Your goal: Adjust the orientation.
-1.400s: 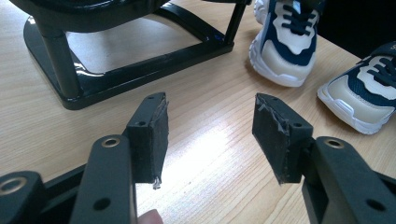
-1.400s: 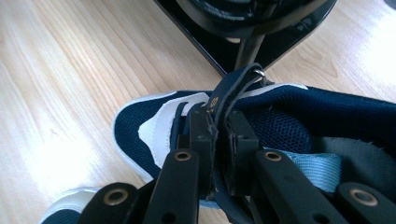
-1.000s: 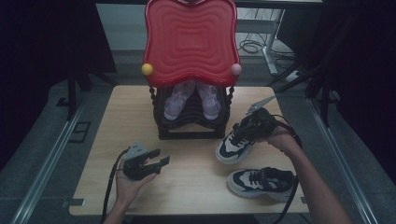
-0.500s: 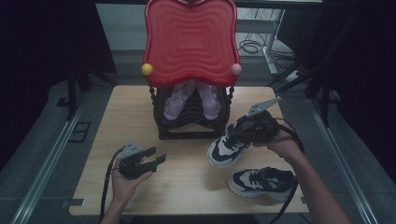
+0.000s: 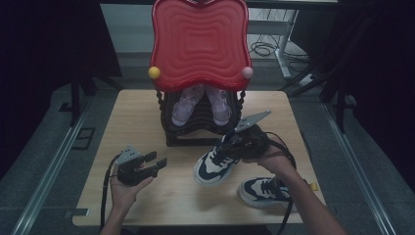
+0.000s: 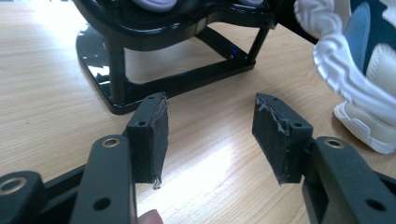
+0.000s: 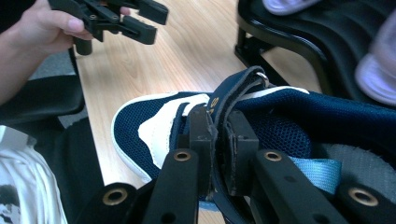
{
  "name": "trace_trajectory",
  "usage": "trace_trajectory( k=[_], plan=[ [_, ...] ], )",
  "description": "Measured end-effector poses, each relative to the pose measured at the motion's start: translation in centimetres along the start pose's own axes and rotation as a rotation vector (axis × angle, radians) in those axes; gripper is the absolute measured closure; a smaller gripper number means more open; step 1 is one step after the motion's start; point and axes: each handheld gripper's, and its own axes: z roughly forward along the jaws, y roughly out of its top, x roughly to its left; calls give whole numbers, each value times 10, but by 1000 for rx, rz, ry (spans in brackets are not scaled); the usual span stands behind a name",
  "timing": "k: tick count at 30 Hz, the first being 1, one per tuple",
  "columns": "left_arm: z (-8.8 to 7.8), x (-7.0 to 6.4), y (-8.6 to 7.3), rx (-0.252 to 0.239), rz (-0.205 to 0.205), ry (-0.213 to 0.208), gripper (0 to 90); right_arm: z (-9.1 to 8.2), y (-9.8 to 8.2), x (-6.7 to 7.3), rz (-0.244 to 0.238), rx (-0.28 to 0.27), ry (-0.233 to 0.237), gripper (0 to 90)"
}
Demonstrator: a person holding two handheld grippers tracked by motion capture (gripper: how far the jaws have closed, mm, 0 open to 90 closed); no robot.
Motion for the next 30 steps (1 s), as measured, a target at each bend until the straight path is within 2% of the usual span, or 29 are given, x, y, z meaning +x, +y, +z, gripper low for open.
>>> trace_trajectory(
  k=[4, 14, 20, 25, 30],
  plan=[
    [-4, 4, 1, -10, -6, 15, 461, 16, 4, 4, 13, 0, 22, 834],
    [-11, 13, 1, -23, -19, 37, 462, 58, 19, 18, 16, 28, 40, 834],
    [-16, 16, 3, -38, -21, 49, 462, 86, 26, 29, 12, 10, 82, 834],
    [-20, 19, 4, -45, -25, 56, 462, 110, 30, 37, 20, 26, 103, 833],
    [-27, 24, 5, -62, -36, 68, 462, 125, 30, 44, 11, 41, 117, 833]
  ],
)
